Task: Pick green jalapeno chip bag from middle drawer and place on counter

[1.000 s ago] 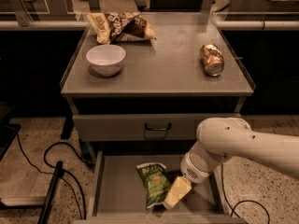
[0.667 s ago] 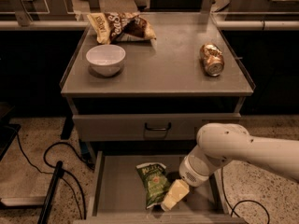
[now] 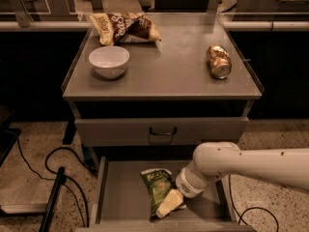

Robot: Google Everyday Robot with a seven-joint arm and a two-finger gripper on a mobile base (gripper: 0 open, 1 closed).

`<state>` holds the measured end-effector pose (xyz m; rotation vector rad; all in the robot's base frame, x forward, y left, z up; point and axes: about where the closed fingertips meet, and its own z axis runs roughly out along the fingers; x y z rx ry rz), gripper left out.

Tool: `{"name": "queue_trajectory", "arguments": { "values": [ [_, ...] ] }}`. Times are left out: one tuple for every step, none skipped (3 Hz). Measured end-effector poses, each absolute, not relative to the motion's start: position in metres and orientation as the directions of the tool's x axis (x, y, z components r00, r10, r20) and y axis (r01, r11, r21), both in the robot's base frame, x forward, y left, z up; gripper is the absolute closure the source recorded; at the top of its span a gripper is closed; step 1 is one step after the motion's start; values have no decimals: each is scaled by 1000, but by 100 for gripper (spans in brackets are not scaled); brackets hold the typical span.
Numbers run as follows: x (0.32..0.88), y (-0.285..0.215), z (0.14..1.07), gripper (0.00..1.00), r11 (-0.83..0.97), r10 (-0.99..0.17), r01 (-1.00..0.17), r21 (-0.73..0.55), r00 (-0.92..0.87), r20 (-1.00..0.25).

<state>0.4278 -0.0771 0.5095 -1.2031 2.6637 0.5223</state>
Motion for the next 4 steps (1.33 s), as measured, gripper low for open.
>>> {"name": "queue_trajectory", "arguments": {
  "values": [
    [440, -71, 489, 0, 633, -666, -733, 250, -680, -306],
    [447, -64, 468, 0, 639, -650, -717, 280, -697, -302],
    [454, -55, 450, 0, 639, -650, -709, 298, -705, -285],
    [464, -31, 426, 0, 621, -676, -726, 294, -687, -268]
  ]
}}
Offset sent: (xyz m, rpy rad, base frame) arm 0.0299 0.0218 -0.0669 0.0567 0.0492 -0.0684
